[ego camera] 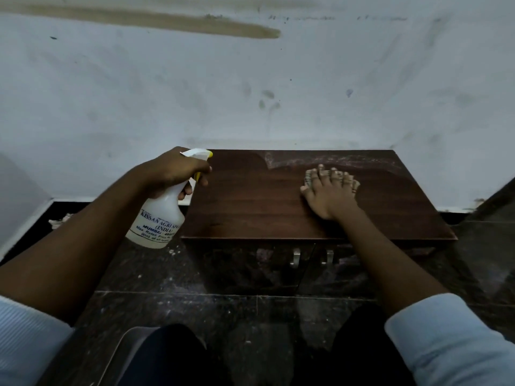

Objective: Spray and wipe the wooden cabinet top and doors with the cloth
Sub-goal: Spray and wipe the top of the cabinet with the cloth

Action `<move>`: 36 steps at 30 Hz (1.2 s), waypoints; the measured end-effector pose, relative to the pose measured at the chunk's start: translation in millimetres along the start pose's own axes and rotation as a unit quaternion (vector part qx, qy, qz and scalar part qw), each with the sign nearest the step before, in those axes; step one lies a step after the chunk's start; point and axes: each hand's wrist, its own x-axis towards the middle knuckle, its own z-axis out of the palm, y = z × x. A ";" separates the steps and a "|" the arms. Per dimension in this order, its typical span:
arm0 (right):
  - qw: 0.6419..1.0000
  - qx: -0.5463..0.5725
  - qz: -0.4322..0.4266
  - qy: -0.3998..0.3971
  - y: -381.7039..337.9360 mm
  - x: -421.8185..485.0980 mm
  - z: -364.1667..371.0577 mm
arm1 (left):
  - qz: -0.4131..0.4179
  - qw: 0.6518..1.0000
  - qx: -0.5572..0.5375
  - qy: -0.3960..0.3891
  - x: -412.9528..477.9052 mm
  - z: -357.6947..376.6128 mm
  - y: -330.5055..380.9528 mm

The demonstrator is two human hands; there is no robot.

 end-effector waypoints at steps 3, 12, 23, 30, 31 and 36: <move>0.999 0.006 -0.054 -0.008 -57.9 4.5 0.4 | -0.010 1.000 0.010 0.017 -4.3 -15.4 -9.4; 0.974 0.010 -0.227 -0.020 -213.8 -24.9 10.1 | 0.000 0.999 -0.002 0.043 -10.2 -36.9 -7.0; 0.964 -0.007 -0.264 0.039 -122.5 -86.2 34.4 | 0.060 0.998 0.025 -0.009 0.3 26.3 35.4; 0.990 -0.042 -0.122 0.058 36.7 -112.2 29.3 | 0.076 0.994 0.048 -0.065 7.7 70.9 63.1; 0.994 -0.040 -0.087 0.059 59.5 -111.8 27.7 | 0.080 0.993 0.055 -0.069 10.5 79.1 67.5; 0.998 -0.001 0.068 0.005 152.4 -98.4 14.0 | 0.111 0.982 0.097 -0.120 36.2 132.2 102.8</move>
